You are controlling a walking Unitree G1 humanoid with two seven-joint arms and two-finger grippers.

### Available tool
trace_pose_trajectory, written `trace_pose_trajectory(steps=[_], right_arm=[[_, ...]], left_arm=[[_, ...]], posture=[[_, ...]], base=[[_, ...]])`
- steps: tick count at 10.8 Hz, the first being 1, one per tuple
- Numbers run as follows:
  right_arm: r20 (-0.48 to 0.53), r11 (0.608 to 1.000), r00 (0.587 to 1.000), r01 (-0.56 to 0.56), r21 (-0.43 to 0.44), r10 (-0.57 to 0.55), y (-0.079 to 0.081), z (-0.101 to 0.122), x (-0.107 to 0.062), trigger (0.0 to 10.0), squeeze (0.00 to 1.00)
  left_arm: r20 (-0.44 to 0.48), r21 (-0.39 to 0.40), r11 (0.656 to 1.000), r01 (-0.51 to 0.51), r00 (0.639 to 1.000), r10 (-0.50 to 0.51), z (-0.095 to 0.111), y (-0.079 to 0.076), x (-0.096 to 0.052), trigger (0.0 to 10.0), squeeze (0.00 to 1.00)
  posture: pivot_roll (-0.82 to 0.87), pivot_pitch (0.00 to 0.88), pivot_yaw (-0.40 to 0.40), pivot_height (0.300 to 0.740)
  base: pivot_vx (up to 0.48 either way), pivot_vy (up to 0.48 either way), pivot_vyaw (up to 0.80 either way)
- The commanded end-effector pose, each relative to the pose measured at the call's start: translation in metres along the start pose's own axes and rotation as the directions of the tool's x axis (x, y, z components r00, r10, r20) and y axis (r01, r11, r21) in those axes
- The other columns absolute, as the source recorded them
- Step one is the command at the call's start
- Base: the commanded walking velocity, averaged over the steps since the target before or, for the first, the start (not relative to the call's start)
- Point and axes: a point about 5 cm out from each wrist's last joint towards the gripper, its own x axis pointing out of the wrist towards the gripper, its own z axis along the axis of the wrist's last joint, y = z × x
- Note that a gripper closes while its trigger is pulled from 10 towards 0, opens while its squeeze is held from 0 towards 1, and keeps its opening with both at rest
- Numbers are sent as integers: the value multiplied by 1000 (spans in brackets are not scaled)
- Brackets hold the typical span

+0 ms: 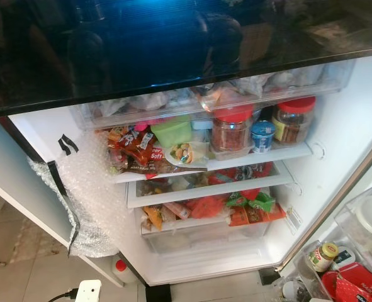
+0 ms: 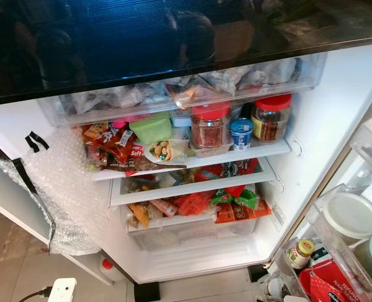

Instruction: Restocking fridge

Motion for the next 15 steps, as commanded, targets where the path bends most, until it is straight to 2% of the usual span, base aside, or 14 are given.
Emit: trace_pose_trajectory(steps=[1,4,13,15], right_arm=[[-6,1000,1000,-3,6,3,3,-3,0,10000,0],[0,1000,1000,-1,5,1,8,-2,0,10000,0],[-3,1000,1000,-2,10,3,8,-5,0,10000,0],[-6,1000,1000,-14,21,14,9,-7,0,10000,0]], left_arm=[[-9,13,1000,-18,1000,18,-1,7,-1,10000,0],[-8,14,1000,-18,1000,18,0,7,-1,10000,0],[-7,13,1000,-18,1000,18,0,7,-1,10000,0],[-4,-2,1000,-9,1000,9,-1,7,-1,10000,0]], posture=[[-162,0,101,740],[-162,0,103,740],[-160,0,101,740],[-162,0,103,740]], base=[[0,0,0],[0,0,0],[0,-286,0],[0,0,0]])
